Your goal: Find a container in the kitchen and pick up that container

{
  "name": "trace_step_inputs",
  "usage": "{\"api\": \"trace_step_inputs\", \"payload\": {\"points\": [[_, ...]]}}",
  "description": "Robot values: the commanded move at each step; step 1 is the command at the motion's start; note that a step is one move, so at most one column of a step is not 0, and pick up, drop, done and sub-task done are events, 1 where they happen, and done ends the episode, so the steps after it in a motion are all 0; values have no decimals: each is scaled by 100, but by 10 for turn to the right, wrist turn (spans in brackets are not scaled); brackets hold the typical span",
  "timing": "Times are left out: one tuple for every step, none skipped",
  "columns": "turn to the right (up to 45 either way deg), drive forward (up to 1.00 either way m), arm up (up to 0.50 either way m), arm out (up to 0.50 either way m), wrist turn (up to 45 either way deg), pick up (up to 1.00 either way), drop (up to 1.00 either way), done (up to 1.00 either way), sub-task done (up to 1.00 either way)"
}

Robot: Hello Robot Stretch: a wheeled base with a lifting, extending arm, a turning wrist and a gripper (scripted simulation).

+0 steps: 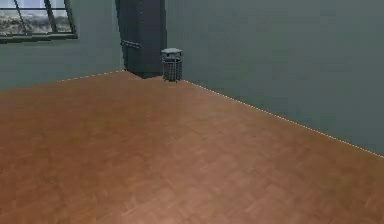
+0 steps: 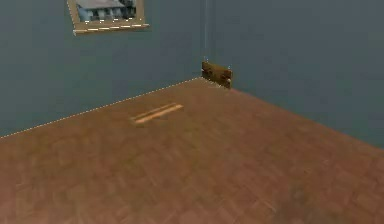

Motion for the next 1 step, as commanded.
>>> {"api": "trace_step_inputs", "payload": {"points": [[0,30,0,0,0,0,0,0,0]]}}
